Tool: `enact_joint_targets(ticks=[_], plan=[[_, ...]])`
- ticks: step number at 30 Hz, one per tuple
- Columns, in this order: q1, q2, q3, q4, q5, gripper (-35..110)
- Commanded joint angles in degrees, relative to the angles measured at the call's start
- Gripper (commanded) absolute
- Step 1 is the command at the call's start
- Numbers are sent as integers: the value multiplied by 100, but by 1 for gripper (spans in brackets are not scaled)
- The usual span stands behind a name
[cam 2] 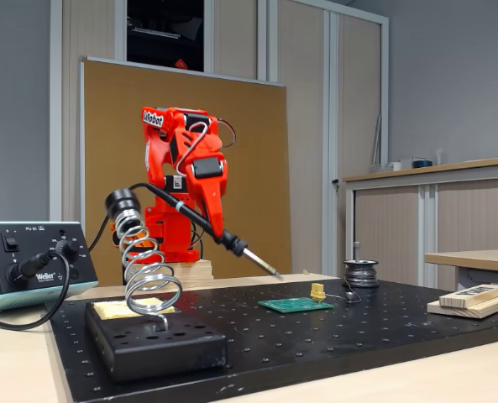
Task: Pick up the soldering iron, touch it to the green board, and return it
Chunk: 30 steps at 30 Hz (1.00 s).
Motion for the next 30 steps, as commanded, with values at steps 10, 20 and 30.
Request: enact_joint_targets(ticks=[10, 20, 30], plan=[[-299, -633, -316, -387, 185, 0], [-387, -1178, -510, -642, 229, 0], [-404, -1441, -712, -668, 202, 0]])
